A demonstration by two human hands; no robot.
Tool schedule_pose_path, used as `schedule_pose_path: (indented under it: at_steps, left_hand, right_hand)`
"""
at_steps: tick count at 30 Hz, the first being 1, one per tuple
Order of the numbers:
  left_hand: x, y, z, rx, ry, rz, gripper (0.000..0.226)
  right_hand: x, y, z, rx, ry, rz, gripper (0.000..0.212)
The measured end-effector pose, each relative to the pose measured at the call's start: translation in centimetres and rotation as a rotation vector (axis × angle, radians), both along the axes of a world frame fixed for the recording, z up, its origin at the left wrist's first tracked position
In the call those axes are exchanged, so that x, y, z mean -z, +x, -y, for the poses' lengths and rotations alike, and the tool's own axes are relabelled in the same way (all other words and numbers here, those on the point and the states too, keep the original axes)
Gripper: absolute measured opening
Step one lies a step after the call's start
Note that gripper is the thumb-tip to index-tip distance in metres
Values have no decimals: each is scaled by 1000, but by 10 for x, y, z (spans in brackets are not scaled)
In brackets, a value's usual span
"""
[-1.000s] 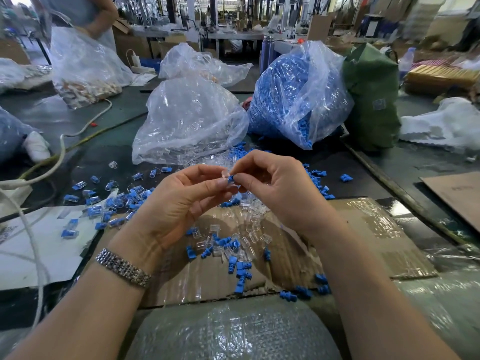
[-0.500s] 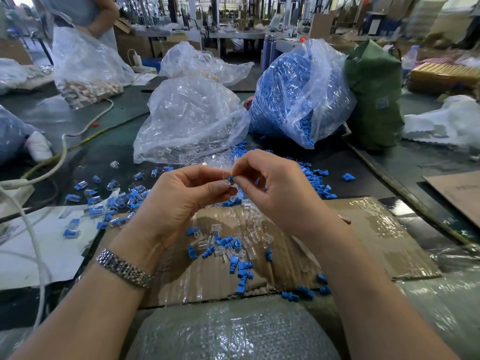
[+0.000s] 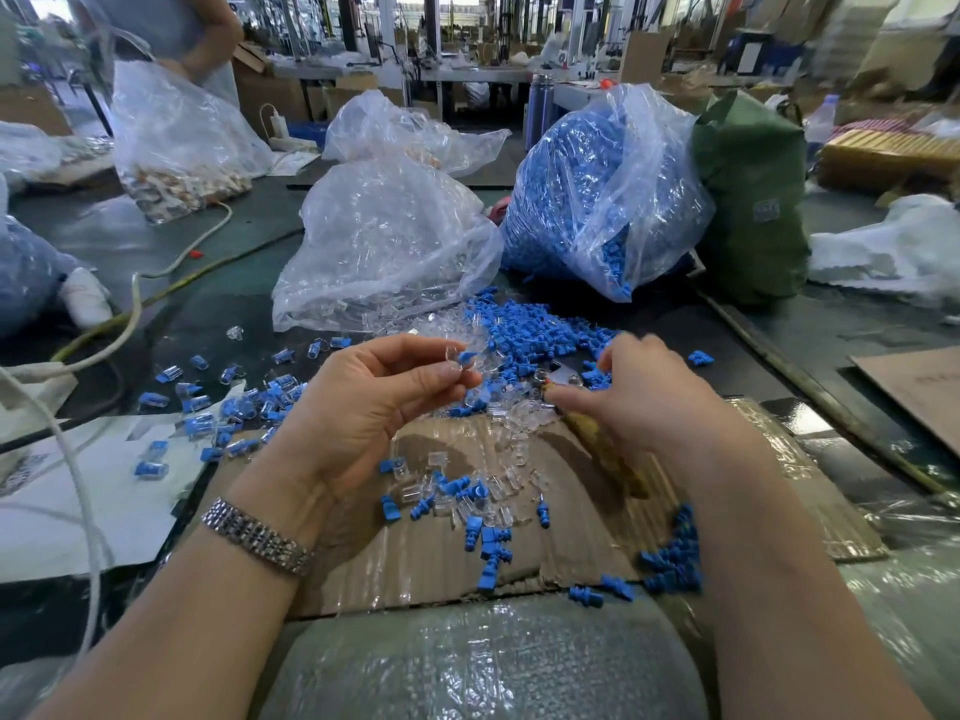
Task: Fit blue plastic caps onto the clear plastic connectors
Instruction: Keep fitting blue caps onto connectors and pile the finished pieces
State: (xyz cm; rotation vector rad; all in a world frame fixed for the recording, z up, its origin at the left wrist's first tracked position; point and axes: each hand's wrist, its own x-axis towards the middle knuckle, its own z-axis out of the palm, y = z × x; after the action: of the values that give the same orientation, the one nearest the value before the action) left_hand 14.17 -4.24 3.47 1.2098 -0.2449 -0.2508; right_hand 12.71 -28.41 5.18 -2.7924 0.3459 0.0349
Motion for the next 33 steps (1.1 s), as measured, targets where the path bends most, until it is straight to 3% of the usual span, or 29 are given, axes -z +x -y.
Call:
schedule_pose_path:
  at_steps: [2,8,14,17,19,33]
  left_hand:
    - [0,1,1,-3,-10,-5,21]
    - [0,2,1,-36,-22,-15,21]
    - [0,5,0,-104,-114,-92,20]
    - [0,6,-1,-100,-130,-104,19]
    - [1,6,0,-93,-127,-95,19]
    - [3,3,14,-190,85,84,29]
  right_hand:
    - [5,1,-1,-15,-94,-133,65]
    - [10,4,-6,-45,-123,-58,41]
    - [-5,1,2,-62,319,36,29]
    - [-14,-9,-7,-240,676,-74,23]
    - [-15,-15,-17,-358,766,-169,24]
    - [-9,-17,-33,-447,741,-161,37]
